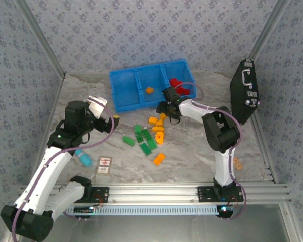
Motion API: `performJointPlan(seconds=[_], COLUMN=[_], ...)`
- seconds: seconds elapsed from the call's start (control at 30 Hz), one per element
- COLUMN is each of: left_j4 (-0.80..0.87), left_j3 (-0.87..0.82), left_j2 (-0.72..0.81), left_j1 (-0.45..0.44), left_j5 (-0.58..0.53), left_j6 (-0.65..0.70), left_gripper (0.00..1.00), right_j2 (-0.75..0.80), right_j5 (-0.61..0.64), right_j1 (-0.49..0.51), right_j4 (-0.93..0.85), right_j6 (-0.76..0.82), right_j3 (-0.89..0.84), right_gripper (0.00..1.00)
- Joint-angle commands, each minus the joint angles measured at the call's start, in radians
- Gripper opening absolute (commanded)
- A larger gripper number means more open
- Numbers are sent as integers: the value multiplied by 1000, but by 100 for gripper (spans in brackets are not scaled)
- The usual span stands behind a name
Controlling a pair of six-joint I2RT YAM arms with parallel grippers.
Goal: Sort the legos into containers by color
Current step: Pick up the lego from the center of the table, then place the lego in the container.
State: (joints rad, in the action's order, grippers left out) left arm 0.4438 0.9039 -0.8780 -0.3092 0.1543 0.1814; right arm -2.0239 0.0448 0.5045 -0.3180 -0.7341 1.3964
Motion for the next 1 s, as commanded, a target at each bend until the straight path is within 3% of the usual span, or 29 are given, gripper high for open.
performJointPlan(seconds=[0.0,0.13,0.4,0.6,0.77,0.97], left_j4=[-15,-15,-16,-11,-10,-9], left_j3=[19,18,16,24,26,23], left_j2=[19,20,26,16,16,15], left_j1=[5,5,5,5,5,5], left_j5=[27,27,22,21,18,8], left_j6=[-13,-13,-10,-10,-7,-6], left_gripper=[100,100,100,100,100,100], right_j2=[-26,-50,-49,28,40,-162], right_j5=[-7,-15,4,-21,-35,-53], right_j1=[-7,-8,-12,-22,-31,-31], right_j4=[-22,-34,-85,-126,-240,-340], right_j6=[-39,-36,0,66,212,327], right_j3=[25,36,25,29,282,656], right_gripper=[71,65,36,28,27,28])
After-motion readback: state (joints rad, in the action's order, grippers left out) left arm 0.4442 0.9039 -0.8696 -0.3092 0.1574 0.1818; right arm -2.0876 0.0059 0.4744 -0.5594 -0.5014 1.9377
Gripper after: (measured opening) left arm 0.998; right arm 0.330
